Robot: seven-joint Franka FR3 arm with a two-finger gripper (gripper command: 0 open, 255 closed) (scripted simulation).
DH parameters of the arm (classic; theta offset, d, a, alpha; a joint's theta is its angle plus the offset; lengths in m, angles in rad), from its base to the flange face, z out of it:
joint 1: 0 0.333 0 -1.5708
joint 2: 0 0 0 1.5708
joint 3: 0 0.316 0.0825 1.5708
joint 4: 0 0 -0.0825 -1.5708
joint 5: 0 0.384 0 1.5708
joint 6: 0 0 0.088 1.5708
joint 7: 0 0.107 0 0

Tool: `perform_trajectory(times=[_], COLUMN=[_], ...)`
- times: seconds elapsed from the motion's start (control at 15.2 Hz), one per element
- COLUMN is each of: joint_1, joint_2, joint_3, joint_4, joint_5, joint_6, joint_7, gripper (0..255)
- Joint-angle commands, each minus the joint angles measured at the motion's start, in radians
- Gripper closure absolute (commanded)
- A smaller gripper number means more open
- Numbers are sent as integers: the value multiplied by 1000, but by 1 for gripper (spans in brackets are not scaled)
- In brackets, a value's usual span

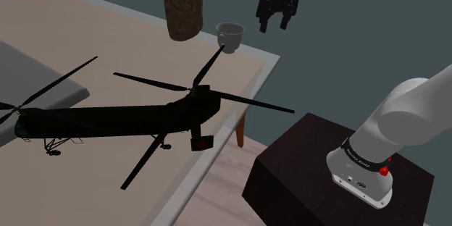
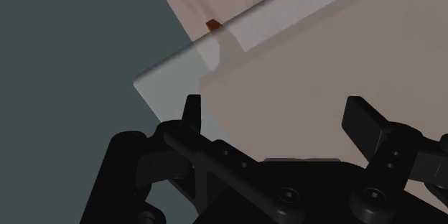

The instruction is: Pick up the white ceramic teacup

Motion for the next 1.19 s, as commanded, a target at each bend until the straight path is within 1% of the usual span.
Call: perform_trajectory(times=[0.0, 0.46, 0.79, 0.86, 1.12], joint_1=[5, 30, 66, 73, 71], joint_2=[78, 355, 573, 603, 598], joint_3=[19, 70, 91, 92, 91], joint_4=[61, 347, 613, 653, 592], joint_5=[-8, -64, -122, -130, -129], joint_6=[20, 14, -38, -48, 8], joint_7=[24, 107, 162, 168, 168], gripper=[0, 0, 0, 0, 0])
